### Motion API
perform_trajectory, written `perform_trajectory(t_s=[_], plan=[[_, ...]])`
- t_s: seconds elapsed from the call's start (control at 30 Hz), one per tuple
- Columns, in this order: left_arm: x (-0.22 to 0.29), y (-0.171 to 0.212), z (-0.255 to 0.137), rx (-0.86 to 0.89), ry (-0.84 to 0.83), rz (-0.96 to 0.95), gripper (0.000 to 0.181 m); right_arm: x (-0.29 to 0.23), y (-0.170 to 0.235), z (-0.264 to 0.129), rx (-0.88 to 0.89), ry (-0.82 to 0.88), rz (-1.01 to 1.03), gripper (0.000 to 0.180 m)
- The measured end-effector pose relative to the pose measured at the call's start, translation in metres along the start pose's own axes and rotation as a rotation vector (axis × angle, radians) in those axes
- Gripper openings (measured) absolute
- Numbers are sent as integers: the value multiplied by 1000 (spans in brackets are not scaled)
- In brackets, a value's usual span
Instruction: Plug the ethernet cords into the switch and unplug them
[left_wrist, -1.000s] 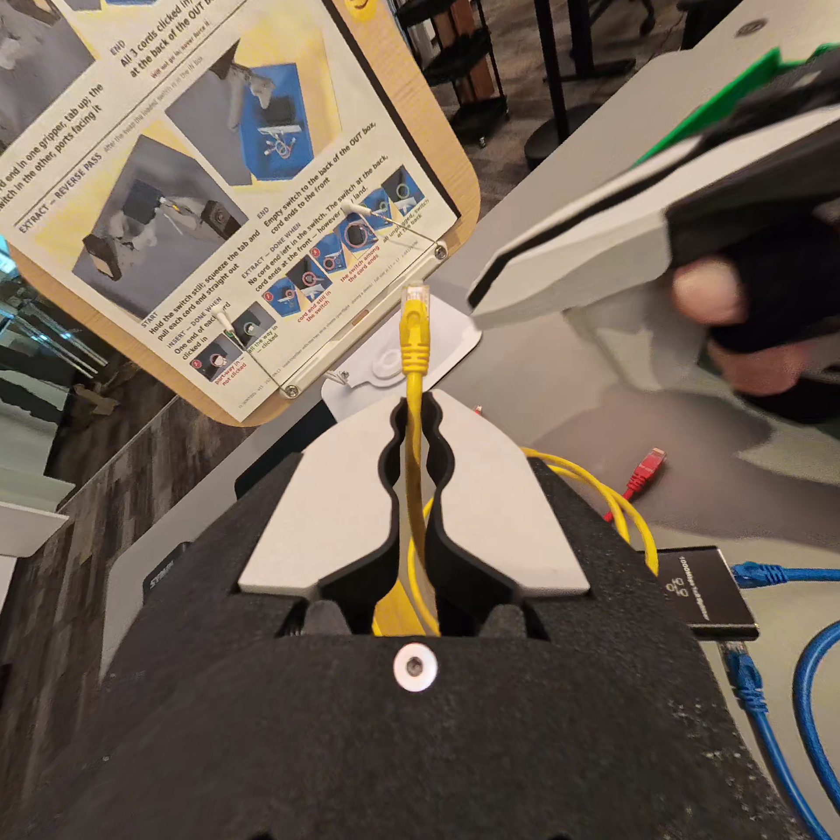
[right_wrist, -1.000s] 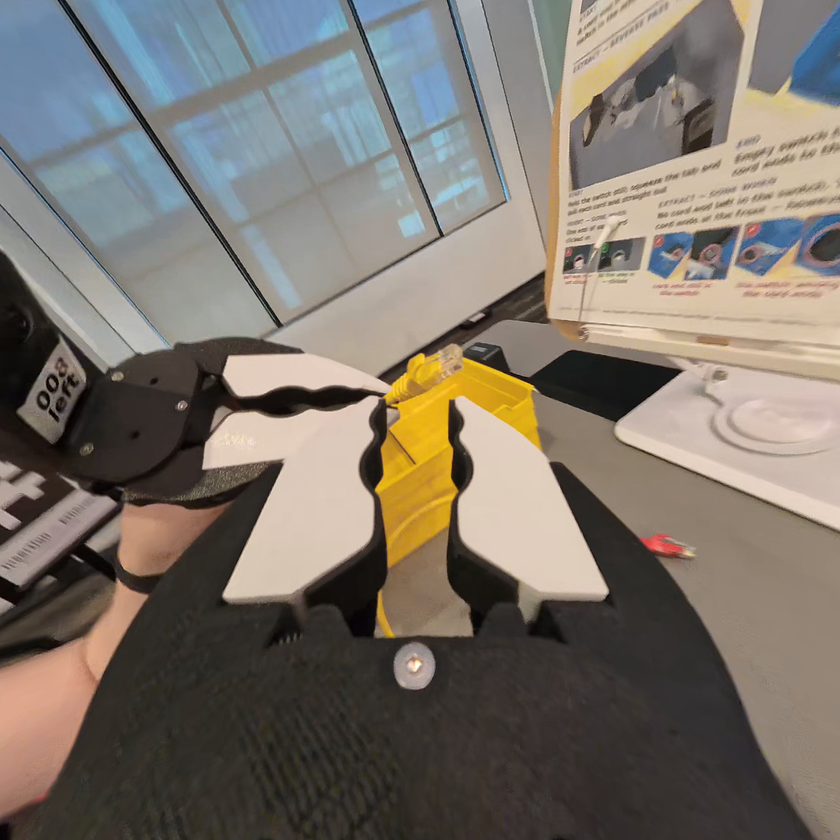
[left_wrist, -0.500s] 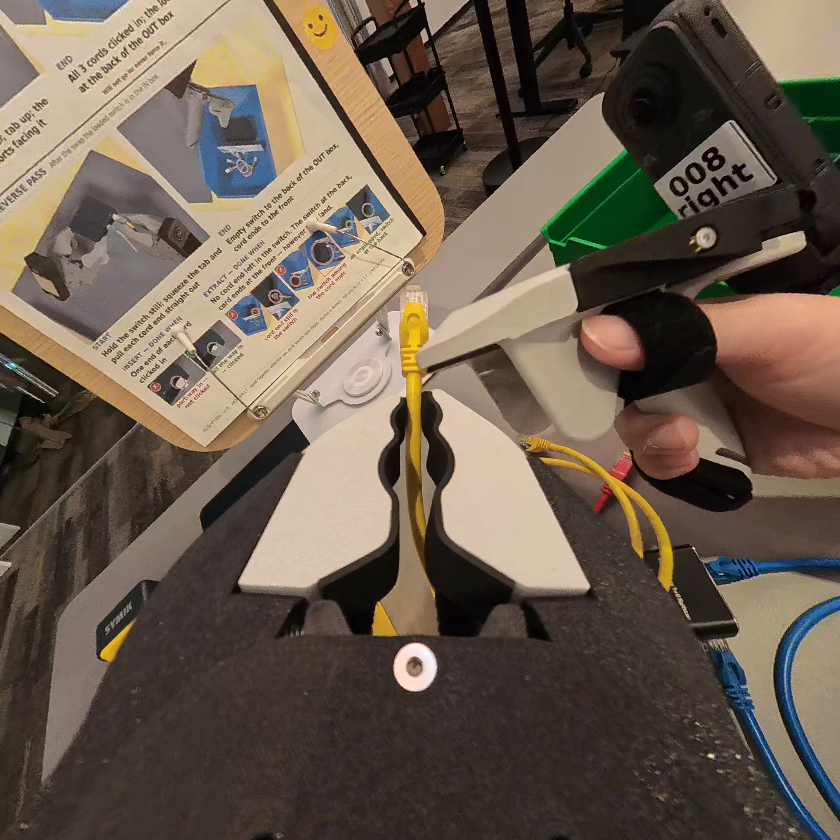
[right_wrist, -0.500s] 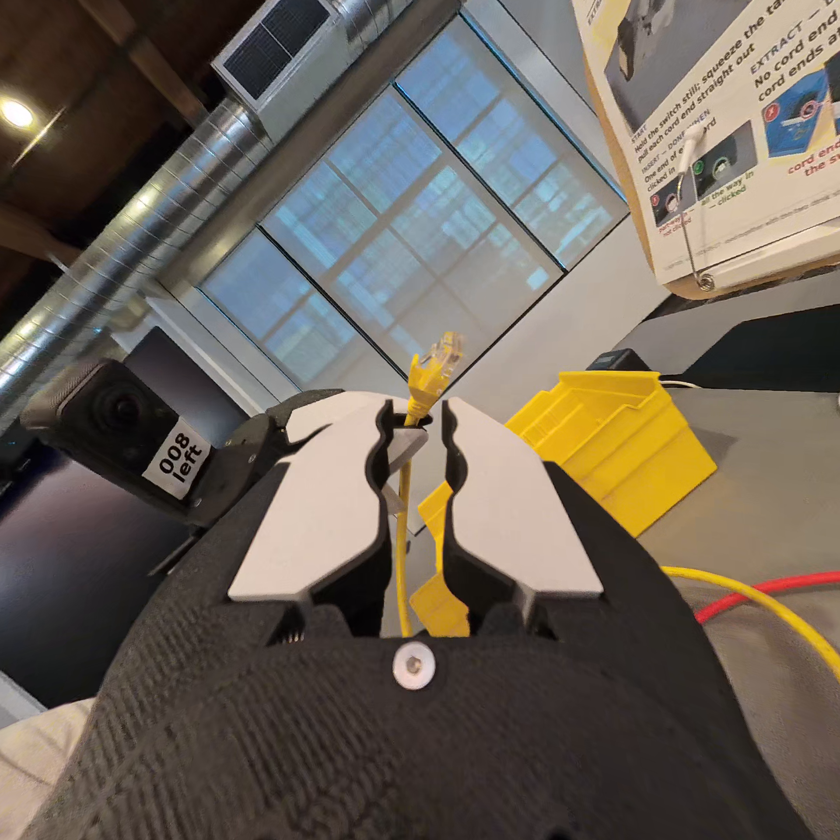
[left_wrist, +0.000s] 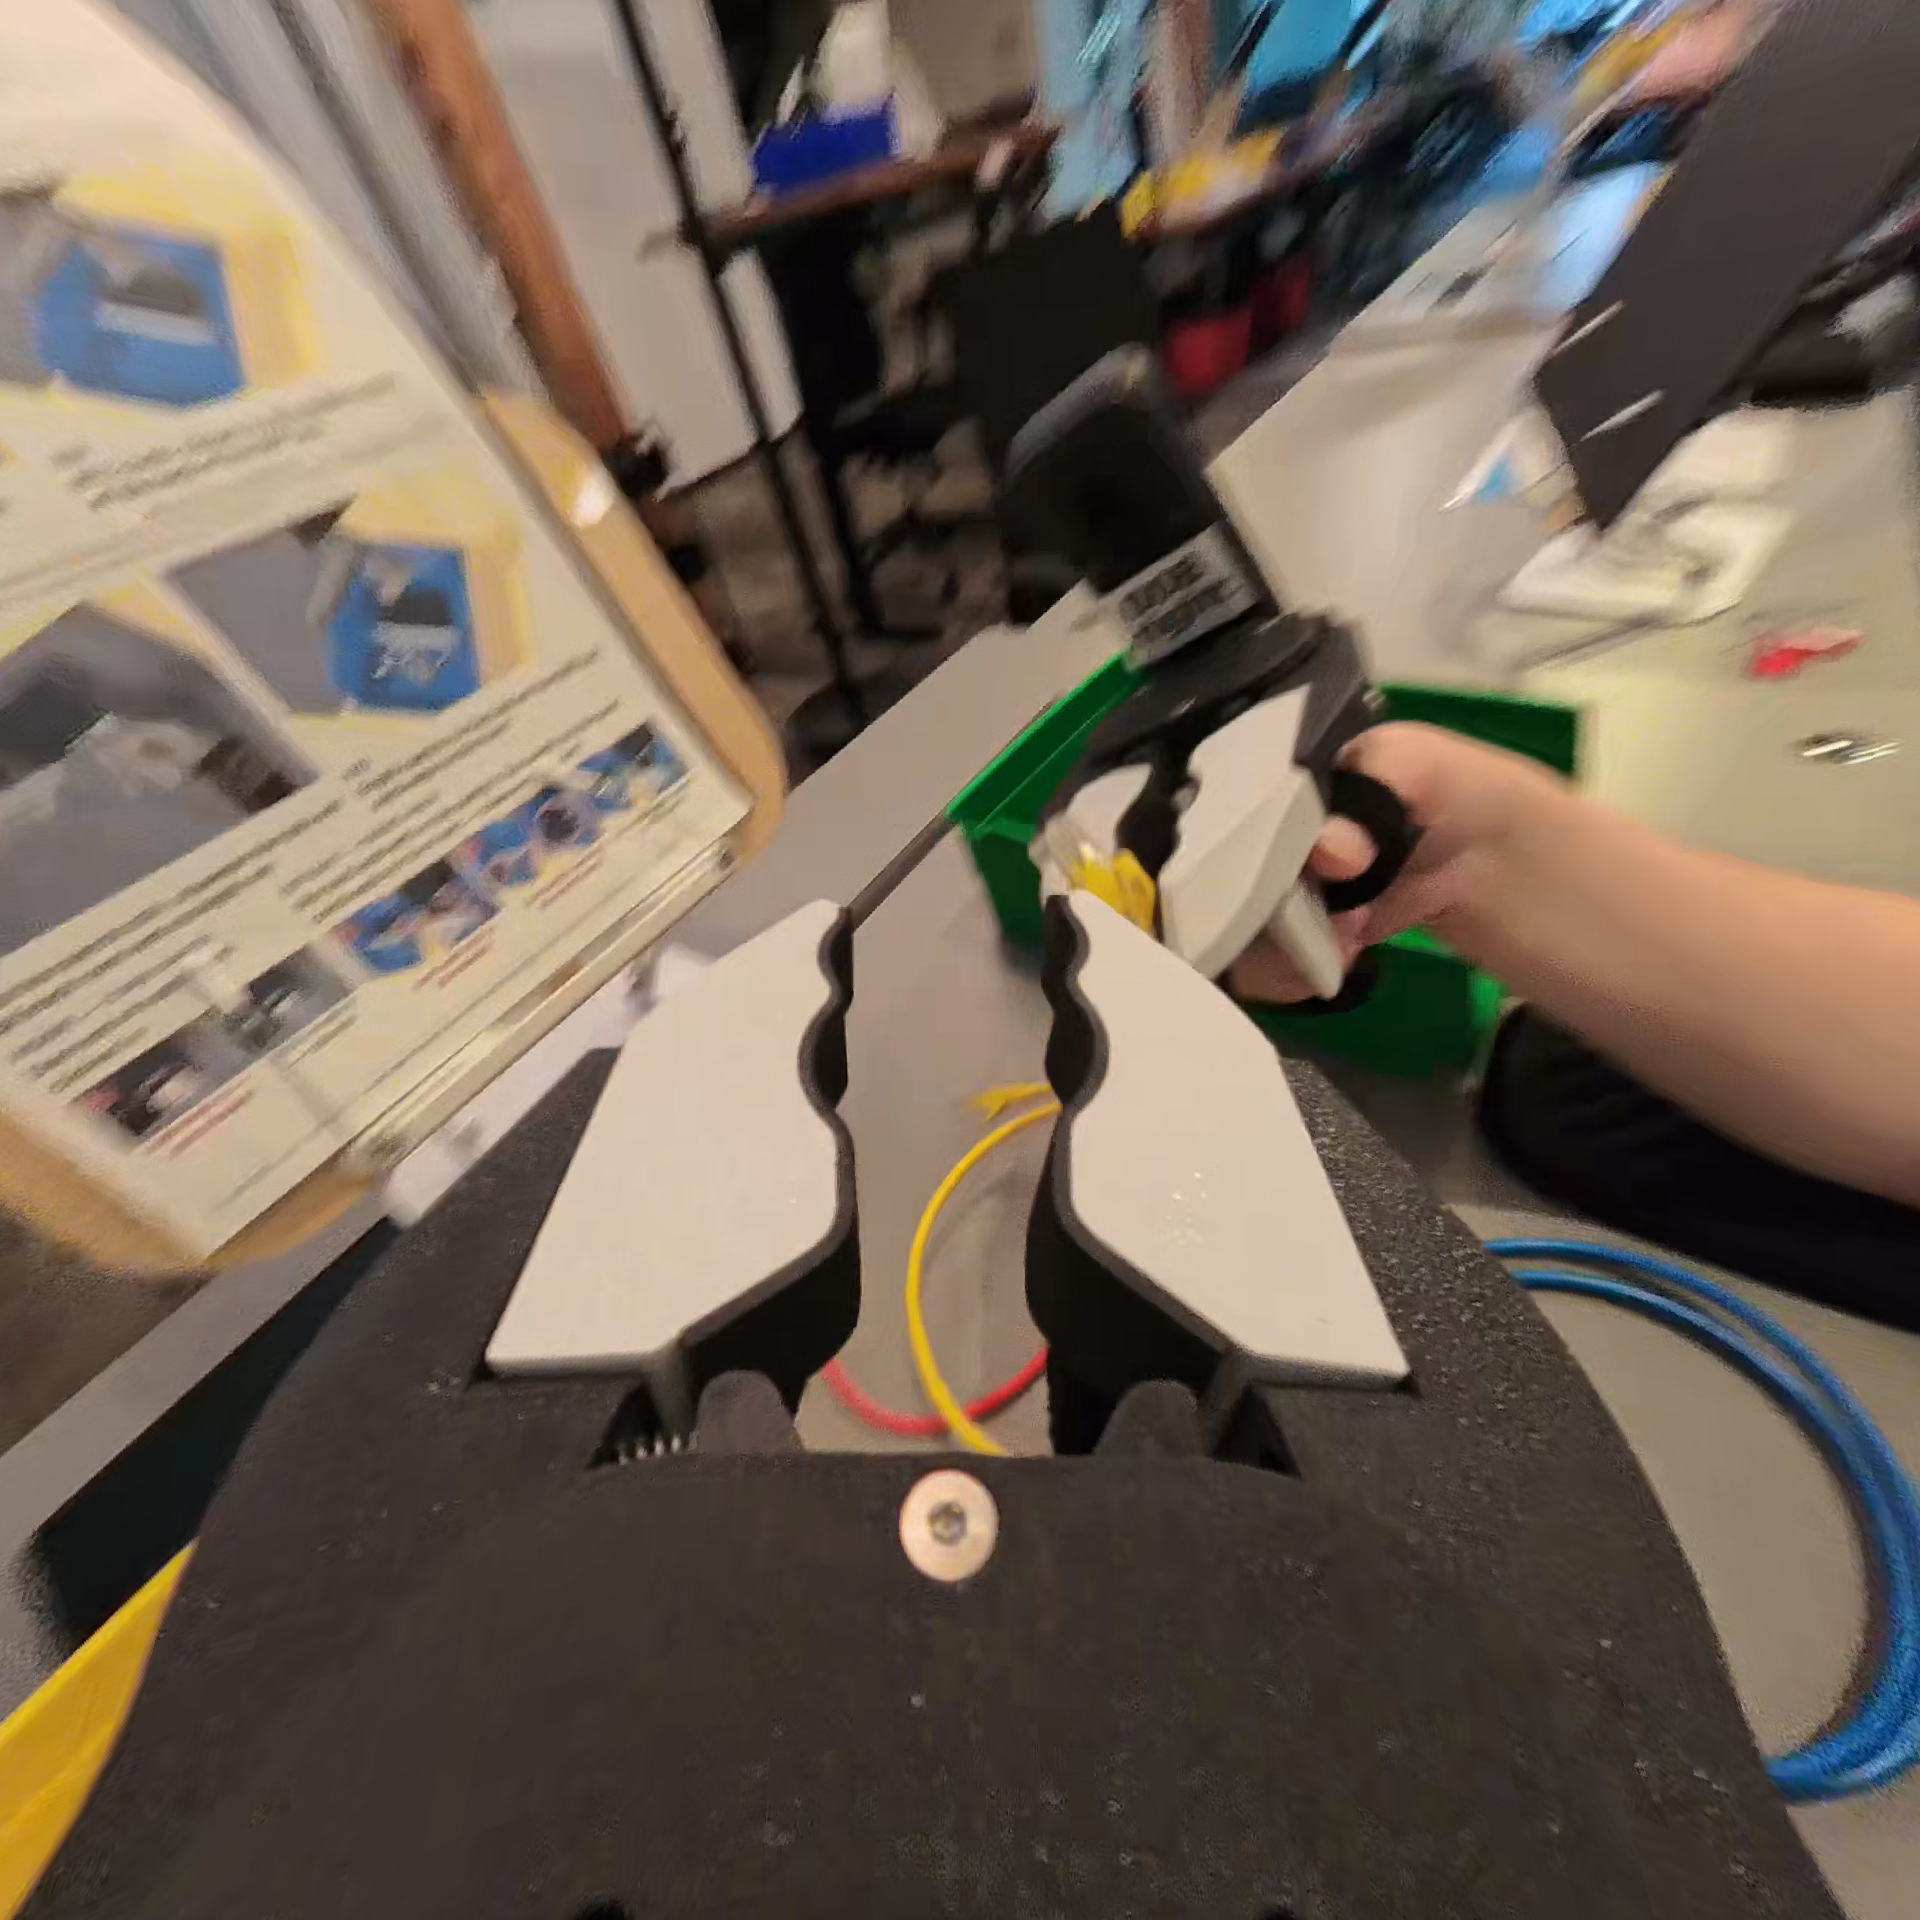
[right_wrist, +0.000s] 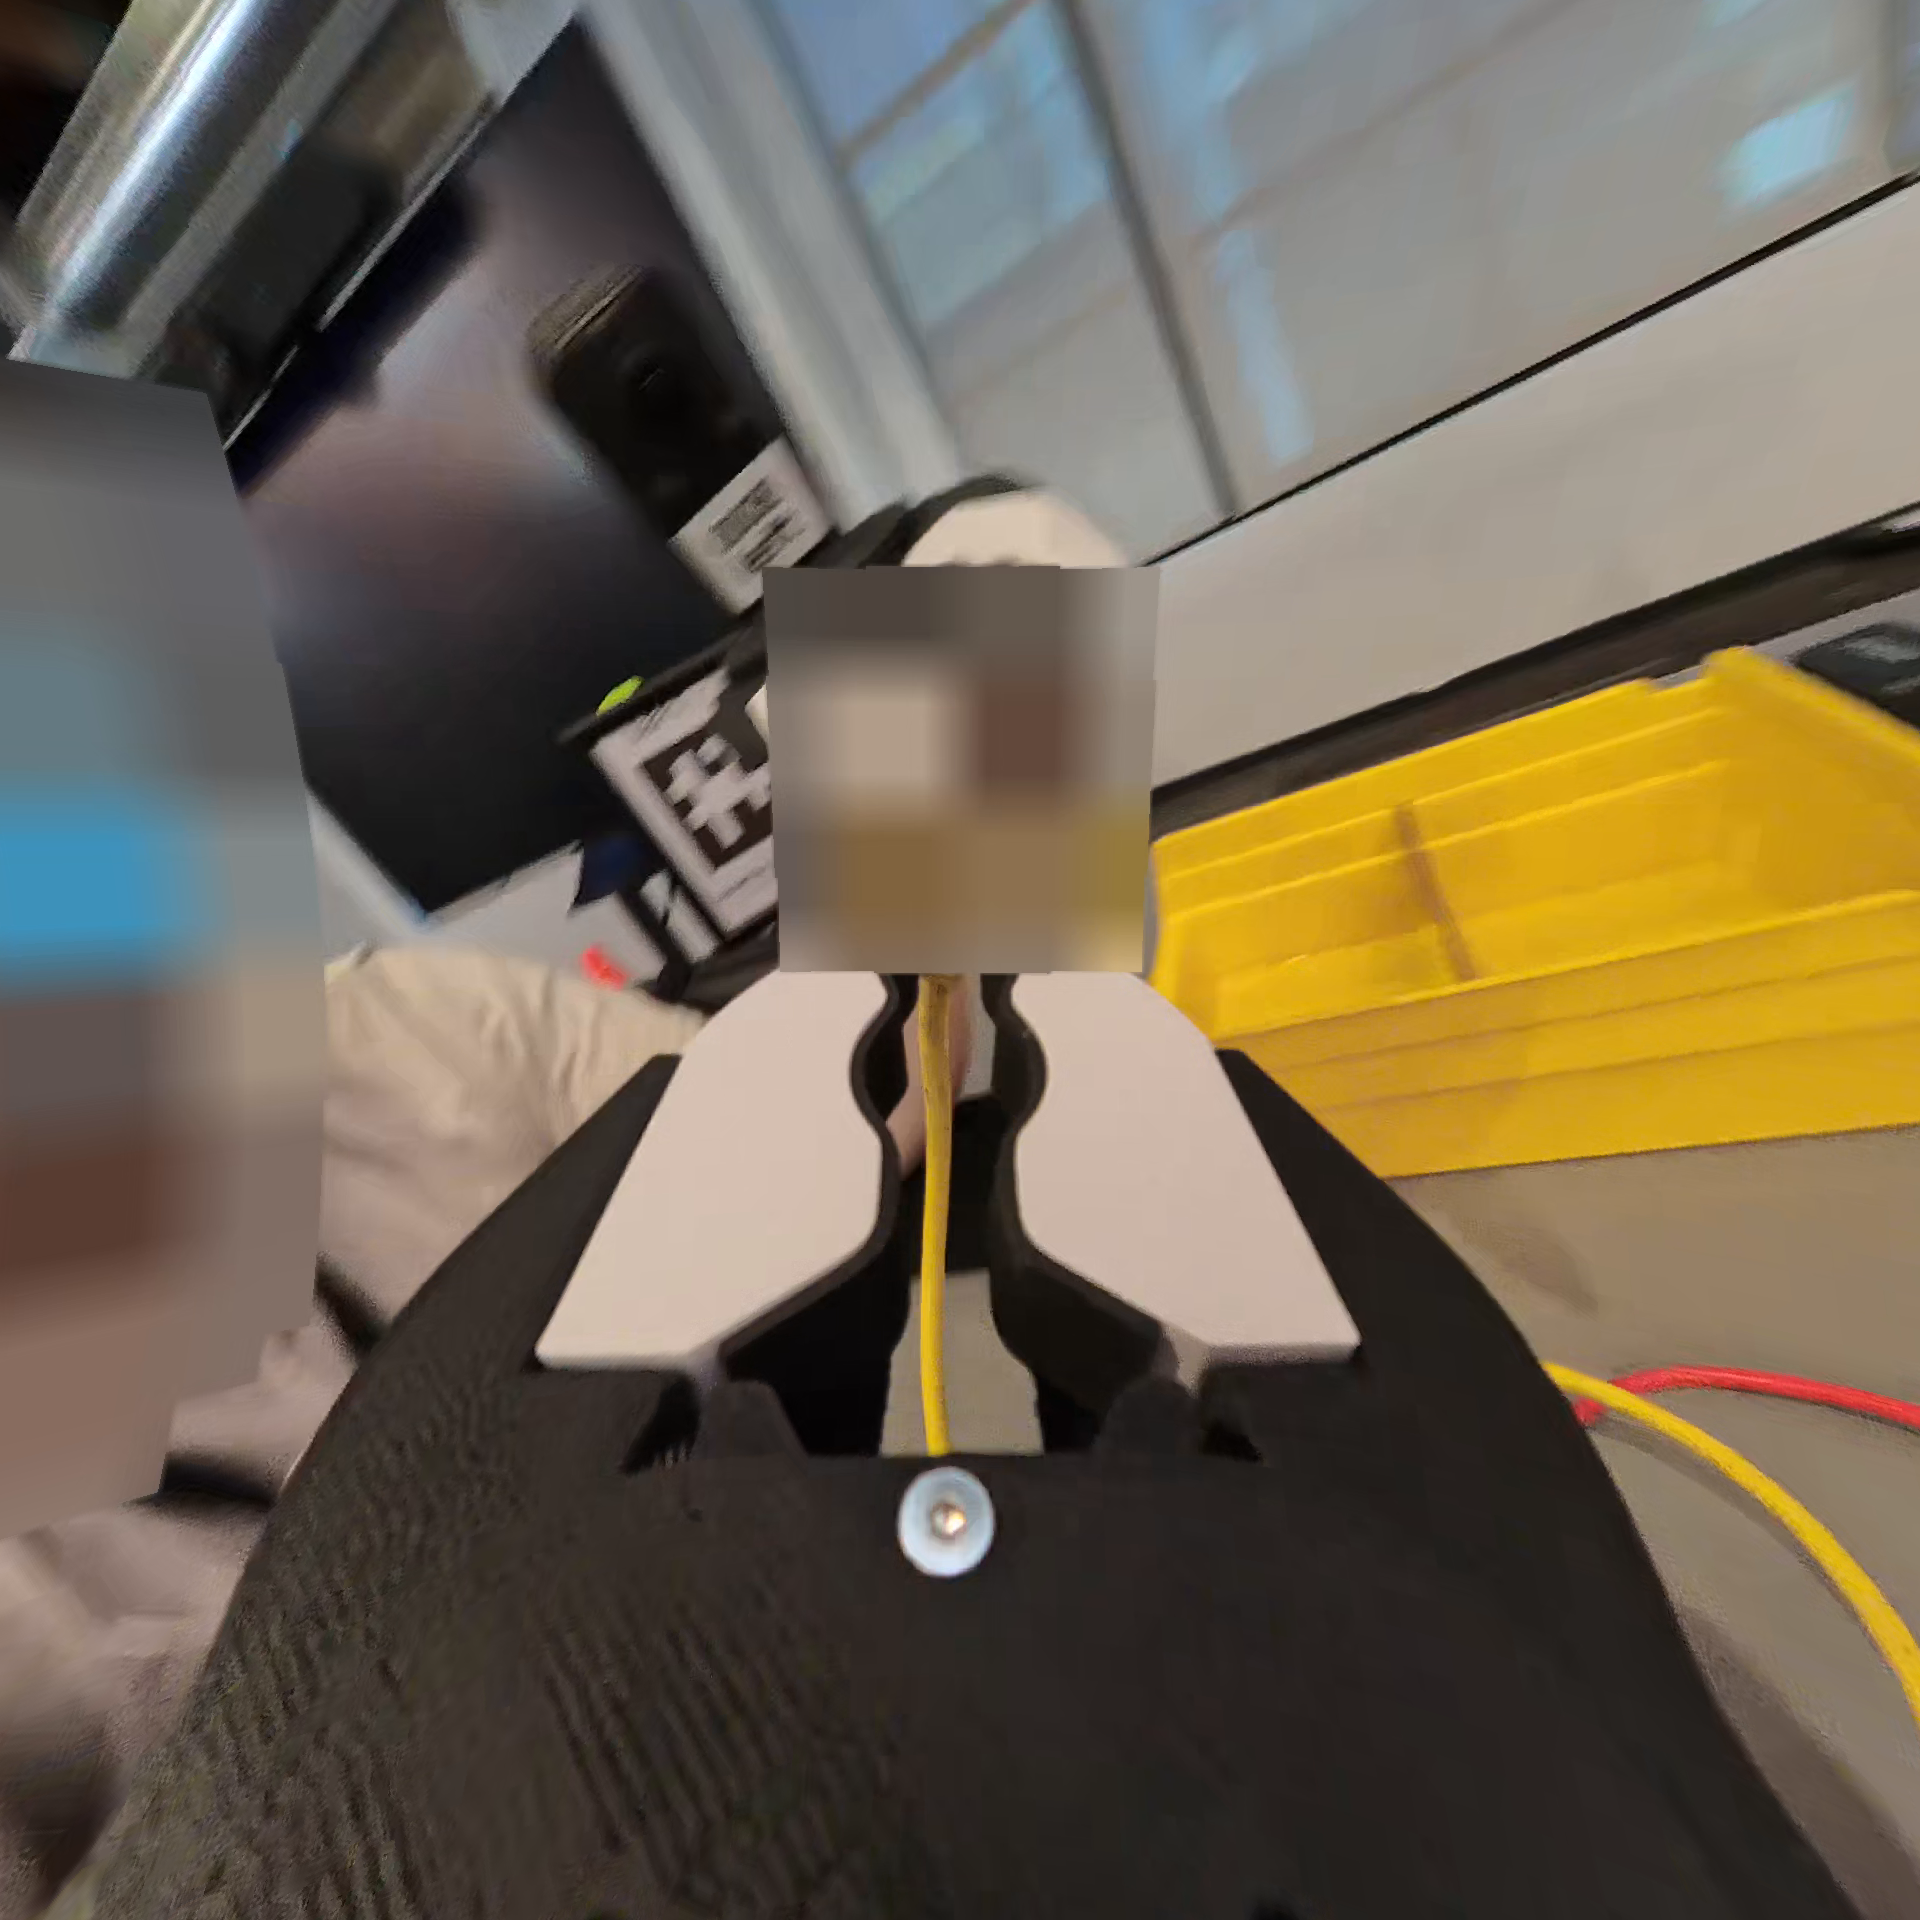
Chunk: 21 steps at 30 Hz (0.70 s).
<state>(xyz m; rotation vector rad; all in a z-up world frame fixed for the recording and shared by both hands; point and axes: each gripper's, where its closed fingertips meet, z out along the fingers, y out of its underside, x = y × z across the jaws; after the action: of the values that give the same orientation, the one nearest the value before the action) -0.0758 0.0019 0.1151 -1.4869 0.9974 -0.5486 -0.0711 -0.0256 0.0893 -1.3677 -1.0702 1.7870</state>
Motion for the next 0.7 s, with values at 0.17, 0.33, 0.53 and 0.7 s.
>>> perform_trajectory(t_s=[0.17,0.33,0.53,0.7], plan=[[58,-9,-9,158,510,-95,40,-41,27,6,-190,-207,-21,12],[86,-3,-17,175,720,-68,43,-61,42,5,-263,-330,-14,12],[120,14,-24,110,845,86,45,-72,57,10,-312,-404,32,12],[137,16,-18,104,885,112,42,-82,63,5,-316,-471,44,13]])
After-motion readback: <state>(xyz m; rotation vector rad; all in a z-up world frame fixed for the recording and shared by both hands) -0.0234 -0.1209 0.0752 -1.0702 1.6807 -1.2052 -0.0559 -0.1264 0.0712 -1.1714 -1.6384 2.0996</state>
